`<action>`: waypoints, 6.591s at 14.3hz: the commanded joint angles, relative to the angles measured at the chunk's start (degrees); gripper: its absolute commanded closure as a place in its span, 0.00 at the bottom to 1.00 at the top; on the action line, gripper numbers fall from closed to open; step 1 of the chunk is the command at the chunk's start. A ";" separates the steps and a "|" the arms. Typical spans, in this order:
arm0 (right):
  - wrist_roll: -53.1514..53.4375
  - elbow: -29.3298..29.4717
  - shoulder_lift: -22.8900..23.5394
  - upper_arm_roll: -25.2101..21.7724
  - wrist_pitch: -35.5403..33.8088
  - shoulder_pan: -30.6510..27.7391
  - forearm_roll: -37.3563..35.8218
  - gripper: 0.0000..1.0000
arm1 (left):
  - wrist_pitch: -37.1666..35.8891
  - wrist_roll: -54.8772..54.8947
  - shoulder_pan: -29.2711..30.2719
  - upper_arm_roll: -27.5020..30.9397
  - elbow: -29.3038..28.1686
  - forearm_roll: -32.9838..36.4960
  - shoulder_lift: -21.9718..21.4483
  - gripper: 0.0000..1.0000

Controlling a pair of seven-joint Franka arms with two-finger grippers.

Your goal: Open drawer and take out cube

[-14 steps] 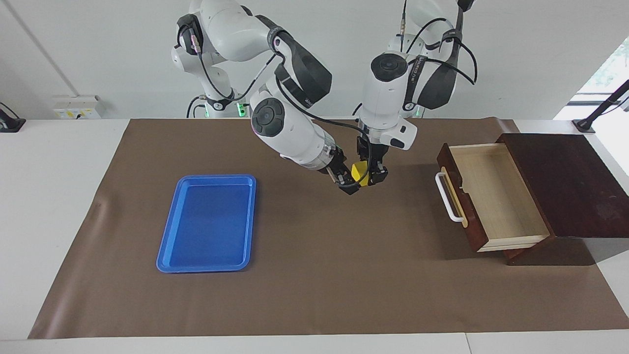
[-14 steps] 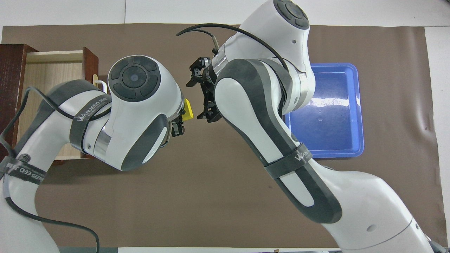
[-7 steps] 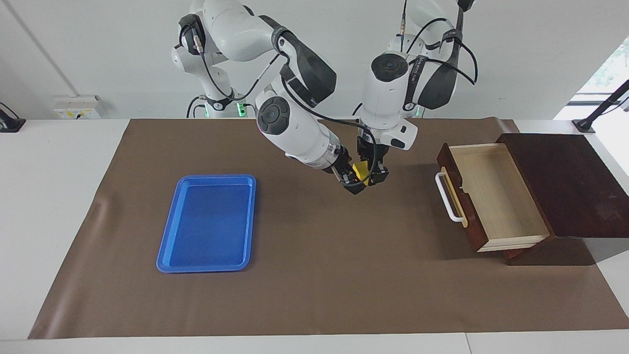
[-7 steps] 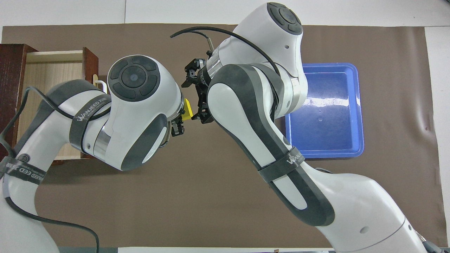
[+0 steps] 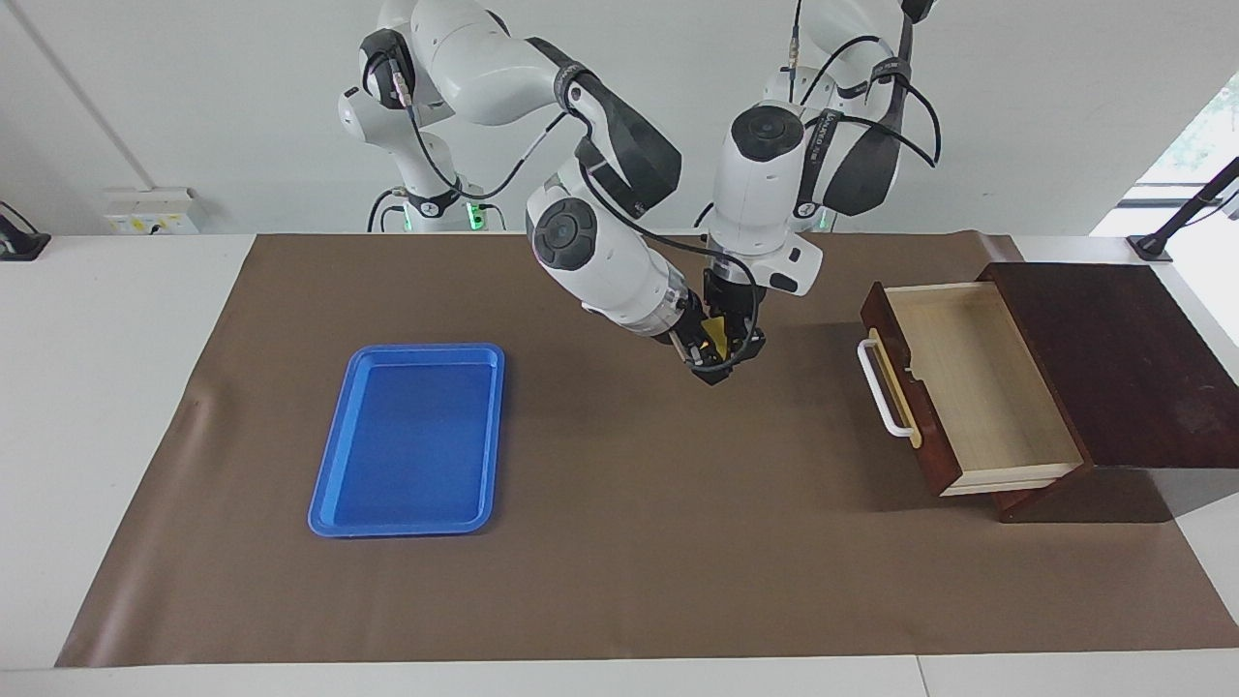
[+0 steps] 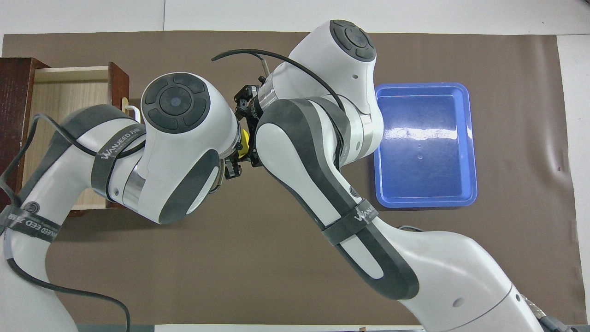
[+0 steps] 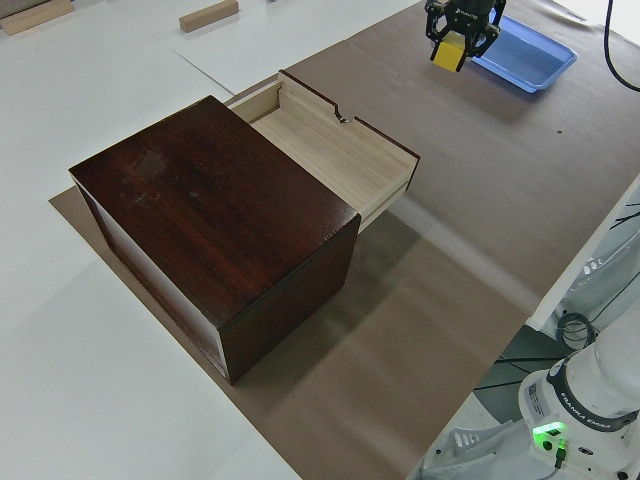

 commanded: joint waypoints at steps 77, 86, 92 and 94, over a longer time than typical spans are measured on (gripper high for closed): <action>-50.65 -52.76 -17.05 -0.51 11.70 -38.95 15.87 1.00 | -11.18 87.80 35.35 -0.71 -5.23 -0.74 -13.25 0.00; -49.78 -51.19 -17.48 -0.77 13.28 -38.24 13.07 0.21 | -25.77 125.79 26.37 3.15 3.70 -4.87 -10.90 0.00; -42.14 -46.00 -25.29 -0.51 9.34 -36.24 -6.50 0.06 | -26.34 129.61 25.41 3.51 0.95 -5.66 -14.83 0.00; -41.25 -43.02 -27.76 -0.51 4.43 -35.43 -14.68 0.04 | -23.87 129.43 24.71 3.33 -1.70 -5.66 -16.07 0.00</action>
